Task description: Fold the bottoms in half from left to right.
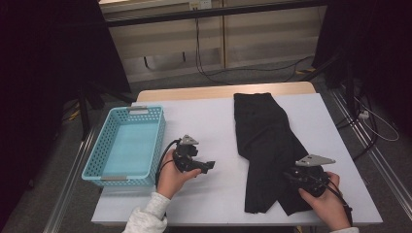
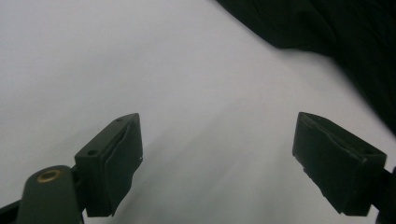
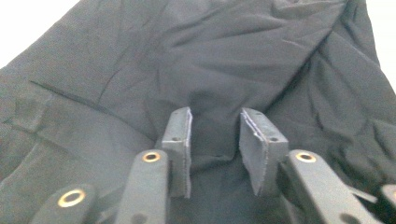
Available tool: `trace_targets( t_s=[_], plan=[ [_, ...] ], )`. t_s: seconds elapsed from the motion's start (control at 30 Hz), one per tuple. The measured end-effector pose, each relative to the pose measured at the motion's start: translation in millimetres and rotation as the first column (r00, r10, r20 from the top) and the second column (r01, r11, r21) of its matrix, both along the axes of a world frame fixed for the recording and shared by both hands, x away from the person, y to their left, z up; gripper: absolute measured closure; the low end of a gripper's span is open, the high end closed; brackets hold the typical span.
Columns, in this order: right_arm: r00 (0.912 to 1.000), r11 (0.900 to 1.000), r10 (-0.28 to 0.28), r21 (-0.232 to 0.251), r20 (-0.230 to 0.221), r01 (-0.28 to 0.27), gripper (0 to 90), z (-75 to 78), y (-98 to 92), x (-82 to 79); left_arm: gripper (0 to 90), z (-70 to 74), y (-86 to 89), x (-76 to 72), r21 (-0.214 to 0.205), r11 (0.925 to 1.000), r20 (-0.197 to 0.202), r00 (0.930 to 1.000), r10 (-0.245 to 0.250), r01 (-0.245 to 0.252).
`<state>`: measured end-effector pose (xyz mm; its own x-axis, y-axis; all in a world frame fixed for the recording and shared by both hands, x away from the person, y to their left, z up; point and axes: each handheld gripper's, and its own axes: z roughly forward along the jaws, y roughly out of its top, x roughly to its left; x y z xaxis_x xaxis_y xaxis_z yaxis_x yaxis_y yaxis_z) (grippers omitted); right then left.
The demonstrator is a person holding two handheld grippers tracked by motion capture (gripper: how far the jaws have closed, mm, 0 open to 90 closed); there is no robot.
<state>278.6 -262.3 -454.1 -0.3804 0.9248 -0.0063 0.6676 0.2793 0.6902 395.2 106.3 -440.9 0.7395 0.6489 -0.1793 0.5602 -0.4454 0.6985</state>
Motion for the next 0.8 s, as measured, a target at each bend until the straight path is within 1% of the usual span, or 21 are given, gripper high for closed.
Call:
trace_targets(
  t_s=[0.1, 0.13, 0.2, 0.23, 0.27, 0.33, 0.4, 0.43, 0.5, 0.57, 0.6, 0.67, 0.8],
  plan=[
    [1.0000, 1.0000, 0.001, 0.001, 0.001, -0.001, 79.3, 0.8, 0.0, 1.6, 16.1, 0.1, 1.6, -0.2, 0.006, 1.0000, -0.001, 1.0000, 0.000, 0.000],
    [1.0000, 1.0000, 0.002, 0.000, 0.000, -0.002, 84.2, 1.1, -0.3, 1.8, 16.2, 0.5, 2.1, 0.0, 0.011, 0.9999, -0.004, 1.0000, -0.001, 0.001],
    [0.9998, 0.9997, 0.018, 0.018, -0.013, -0.018, 88.0, 1.5, -1.0, 2.0, 16.2, 1.0, 2.1, 0.4, 0.008, 1.0000, 0.000, 1.0000, 0.006, -0.006],
    [0.9997, 0.9996, 0.023, 0.017, -0.013, -0.023, 89.0, 1.5, -1.2, 1.8, 16.2, 1.4, 1.9, 0.7, 0.007, 0.9999, 0.002, 1.0000, 0.009, -0.009],
    [0.9995, 0.9995, 0.028, 0.016, -0.014, -0.028, 89.3, 1.6, -1.4, 1.8, 16.3, 1.7, 1.0, 0.6, 0.001, 0.9998, 0.001, 0.9998, 0.018, -0.018],
    [0.9994, 0.9993, 0.032, 0.019, -0.015, -0.032, 89.8, 2.3, -3.0, 1.5, 16.4, 1.9, -0.2, 1.0, 0.010, 0.9999, 0.001, 0.9999, 0.012, -0.012],
    [0.9994, 0.9989, 0.033, 0.033, -0.012, -0.033, 90.0, 4.6, -6.3, 0.5, 16.6, 1.6, -1.6, 1.0, 0.011, 0.9999, 0.001, 1.0000, 0.006, -0.006],
    [0.9996, 0.9990, 0.029, 0.036, -0.007, -0.028, 90.0, 5.6, -7.7, -0.1, 16.6, 1.2, -2.5, 1.0, 0.011, 0.9999, -0.003, 1.0000, 0.004, -0.004],
    [0.9997, 0.9982, 0.025, 0.055, -0.003, -0.024, 90.0, 8.6, -11.8, -1.0, 16.6, 0.8, -3.2, 1.1, 0.012, 0.9999, -0.005, 1.0000, 0.005, -0.005],
    [0.9998, 0.9982, 0.021, 0.057, -0.001, -0.020, 90.0, 9.8, -13.1, -1.4, 16.7, 0.7, -3.1, 1.6, 0.013, 0.9999, -0.008, 1.0000, 0.000, 0.000],
    [0.9999, 0.9983, 0.014, 0.057, 0.009, -0.015, 90.0, 13.6, -16.5, -2.3, 16.7, 0.7, -3.1, 1.7, 0.012, 0.9999, -0.009, 1.0000, 0.001, -0.001],
    [0.9998, 0.9982, 0.008, 0.059, 0.017, -0.009, 90.0, 16.0, -19.3, -3.0, 16.7, 0.6, -3.4, 1.6, 0.006, 1.0000, -0.008, 1.0000, 0.005, -0.005],
    [0.9992, 0.9970, -0.018, 0.075, 0.035, 0.015, 90.0, 21.5, -29.0, -4.5, 16.7, 0.5, -3.1, 2.1, 0.000, 0.9999, -0.009, 0.9999, 0.010, -0.010]
  ],
)
